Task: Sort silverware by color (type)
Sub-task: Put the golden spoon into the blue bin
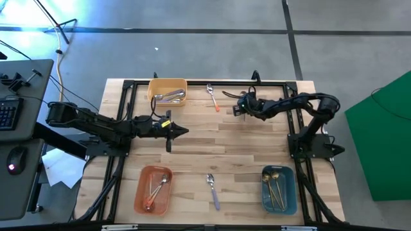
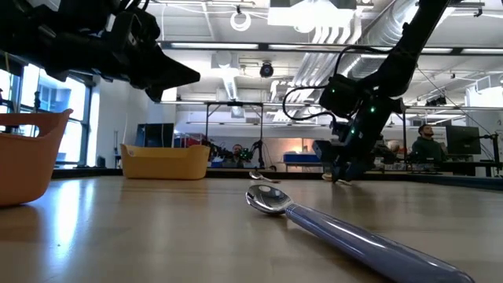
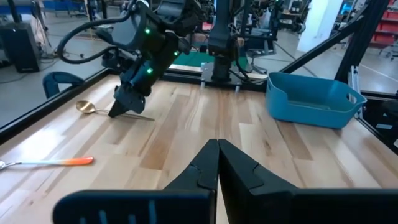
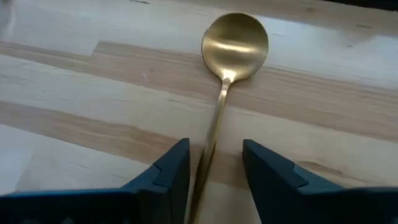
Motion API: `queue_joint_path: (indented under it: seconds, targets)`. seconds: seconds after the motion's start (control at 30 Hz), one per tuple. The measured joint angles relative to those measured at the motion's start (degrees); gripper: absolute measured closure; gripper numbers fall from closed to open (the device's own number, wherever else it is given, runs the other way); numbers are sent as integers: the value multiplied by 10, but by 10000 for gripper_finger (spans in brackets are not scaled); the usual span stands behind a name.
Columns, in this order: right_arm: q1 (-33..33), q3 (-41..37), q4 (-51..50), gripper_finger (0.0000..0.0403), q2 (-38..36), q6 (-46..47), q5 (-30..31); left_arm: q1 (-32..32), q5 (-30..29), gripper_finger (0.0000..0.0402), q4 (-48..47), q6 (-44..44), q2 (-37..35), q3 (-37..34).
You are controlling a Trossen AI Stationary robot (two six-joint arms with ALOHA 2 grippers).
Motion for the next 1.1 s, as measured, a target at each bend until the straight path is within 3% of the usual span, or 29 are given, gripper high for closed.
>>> queue_joint_path:
  seconds: [0.17, 0.33, 0.5, 0.7, 0.9, 1.1]
  targets:
    - [-1, 0, -3, 329, 0, -24, -8, 0, 0, 401, 0, -4, 0, 0]
    - [-5, 0, -18, 393, -20, -56, -55, 0, 0, 401, 0, -5, 0, 0]
    - [8, -4, -97, 393, -80, -75, -144, 0, 0, 401, 0, -30, 0, 0]
    - [61, -4, -212, 396, -205, -39, -138, 0, 0, 401, 0, -33, 0, 0]
    - [197, -4, -343, 399, -353, 79, -112, 0, 0, 401, 0, -35, 0, 0]
    - [461, -4, -466, 397, -437, 332, -69, 0, 0, 401, 0, -41, 0, 0]
